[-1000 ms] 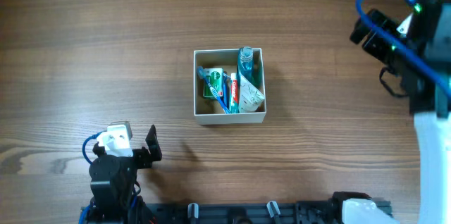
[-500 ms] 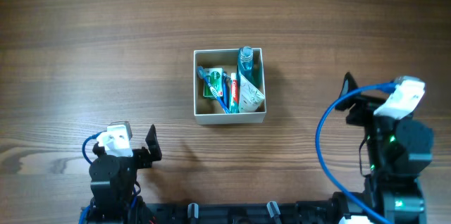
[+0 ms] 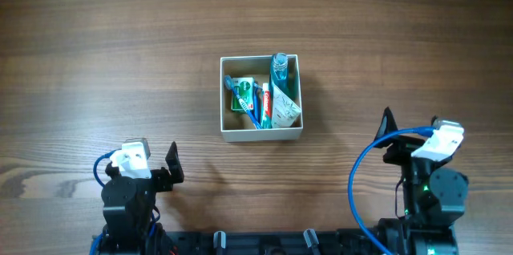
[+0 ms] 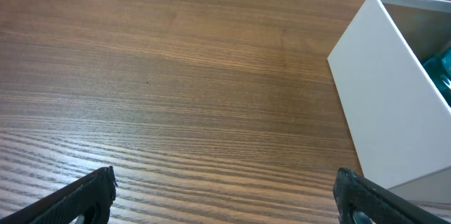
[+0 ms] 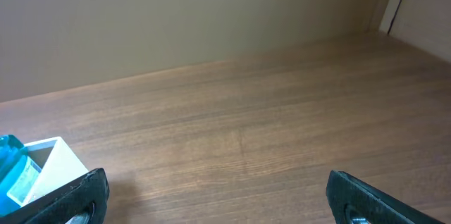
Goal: Pack container
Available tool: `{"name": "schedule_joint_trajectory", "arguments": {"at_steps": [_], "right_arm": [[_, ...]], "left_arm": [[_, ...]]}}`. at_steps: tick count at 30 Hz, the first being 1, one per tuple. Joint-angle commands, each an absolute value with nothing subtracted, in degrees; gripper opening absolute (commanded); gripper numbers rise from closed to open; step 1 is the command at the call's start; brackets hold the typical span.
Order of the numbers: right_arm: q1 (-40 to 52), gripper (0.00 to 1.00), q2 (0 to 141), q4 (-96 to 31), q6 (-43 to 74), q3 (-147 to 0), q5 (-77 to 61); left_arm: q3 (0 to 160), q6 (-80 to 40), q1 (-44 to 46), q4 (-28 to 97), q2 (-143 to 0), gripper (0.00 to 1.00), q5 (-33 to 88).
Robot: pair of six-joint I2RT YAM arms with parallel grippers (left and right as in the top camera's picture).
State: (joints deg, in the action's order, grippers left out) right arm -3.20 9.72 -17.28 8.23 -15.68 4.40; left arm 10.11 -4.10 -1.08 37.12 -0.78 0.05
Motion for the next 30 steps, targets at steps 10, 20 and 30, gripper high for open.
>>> {"name": "schedule_joint_trajectory", "arguments": {"at_steps": [10,20,30], "right_arm": [[-3.25,1.0,0.21,-17.02,7.64,-7.88,5.58],[-3.25,1.0,0.21,-23.4,7.64,-7.77,5.56],[-3.25,1.0,0.54,-23.18,7.62,-7.77,5.56]], "left_arm": [[8.99,-3.2,-0.75,37.26,-0.16,1.0,-0.49],[8.99,-3.2,-0.75,37.26,-0.16,1.0,-0.49],[8.99,-3.2,-0.75,37.26,-0.16,1.0,-0.49]]}}
